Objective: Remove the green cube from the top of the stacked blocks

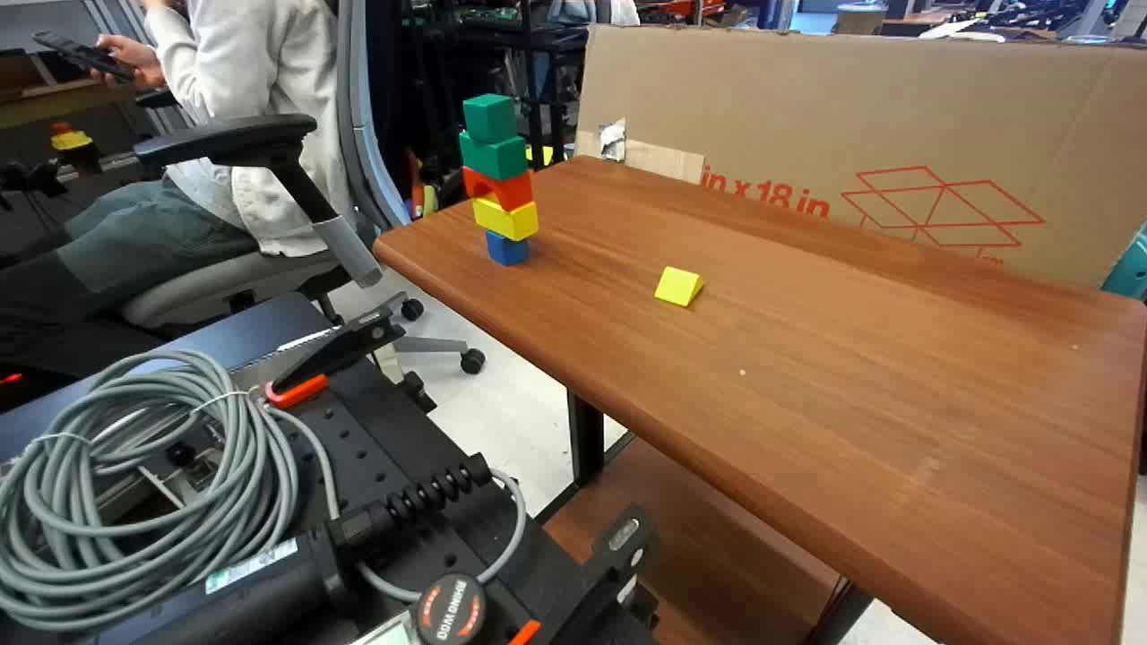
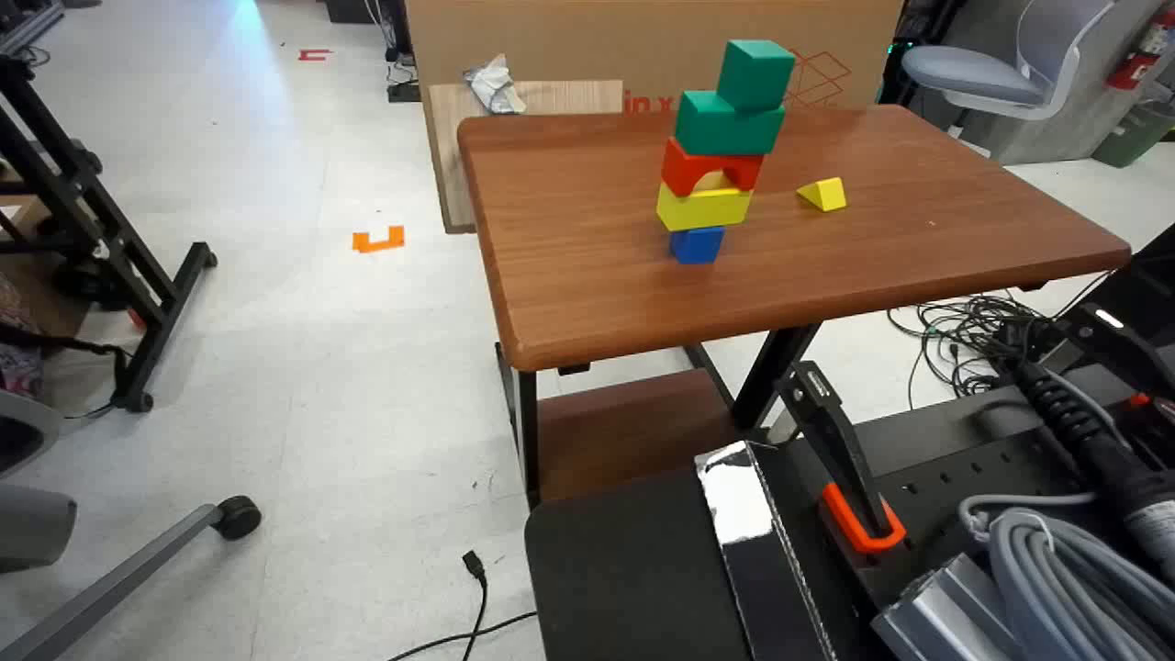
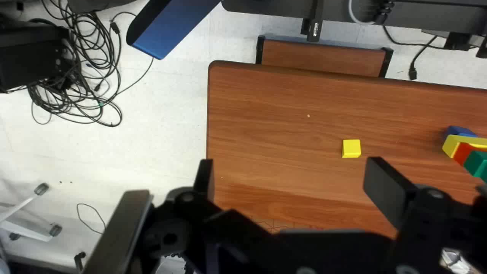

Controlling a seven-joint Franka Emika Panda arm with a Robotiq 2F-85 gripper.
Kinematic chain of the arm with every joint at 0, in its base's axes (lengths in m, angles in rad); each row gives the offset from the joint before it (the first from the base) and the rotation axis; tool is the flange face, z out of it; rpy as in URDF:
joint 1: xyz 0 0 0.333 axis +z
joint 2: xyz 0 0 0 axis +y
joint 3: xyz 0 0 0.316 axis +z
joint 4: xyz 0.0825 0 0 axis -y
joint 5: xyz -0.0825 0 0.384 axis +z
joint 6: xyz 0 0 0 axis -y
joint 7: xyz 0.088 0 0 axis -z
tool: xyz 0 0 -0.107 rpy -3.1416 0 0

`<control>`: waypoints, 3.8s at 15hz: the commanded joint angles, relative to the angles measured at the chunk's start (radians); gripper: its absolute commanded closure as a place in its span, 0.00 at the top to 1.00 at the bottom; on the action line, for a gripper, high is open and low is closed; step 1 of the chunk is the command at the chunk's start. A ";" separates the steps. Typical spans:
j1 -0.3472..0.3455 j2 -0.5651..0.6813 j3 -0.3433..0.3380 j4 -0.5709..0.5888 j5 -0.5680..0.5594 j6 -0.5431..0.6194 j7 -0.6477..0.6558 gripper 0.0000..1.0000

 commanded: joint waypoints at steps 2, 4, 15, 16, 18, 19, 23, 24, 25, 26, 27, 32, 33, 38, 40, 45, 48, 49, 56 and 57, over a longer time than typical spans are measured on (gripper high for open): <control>0.001 0.000 0.000 0.002 0.000 -0.003 0.000 1.00; 0.001 0.000 0.000 0.002 0.000 -0.003 0.000 1.00; 0.010 0.012 0.018 -0.017 -0.017 0.030 0.002 1.00; 0.029 0.025 0.022 -0.024 -0.002 0.040 -0.008 1.00; 0.083 0.027 0.040 -0.056 0.039 0.067 -0.017 1.00; 0.111 0.030 0.049 -0.070 0.063 0.084 -0.016 1.00; 0.230 0.081 0.082 -0.099 0.218 0.157 -0.010 1.00; 0.254 0.115 0.087 -0.088 0.263 0.167 -0.005 1.00; 0.270 0.133 0.097 -0.087 0.291 0.179 -0.001 1.00; 0.278 0.150 0.108 -0.087 0.304 0.194 0.001 1.00; 0.293 0.173 0.121 -0.084 0.317 0.203 -0.002 1.00; 0.318 0.316 0.217 -0.032 0.350 0.219 0.115 1.00; 0.318 0.343 0.236 -0.018 0.350 0.222 0.148 1.00; 0.319 0.489 0.319 0.073 0.332 0.220 0.282 1.00; 0.317 0.542 0.338 0.110 0.321 0.220 0.308 1.00; 0.310 0.624 0.350 0.182 0.277 0.209 0.370 1.00; 0.309 0.647 0.345 0.205 0.224 0.201 0.398 1.00; 0.309 0.655 0.344 0.211 0.205 0.199 0.409 1.00; 0.309 0.723 0.332 0.258 0.107 0.172 0.503 1.00; 0.310 0.731 0.331 0.262 0.111 0.174 0.506 1.00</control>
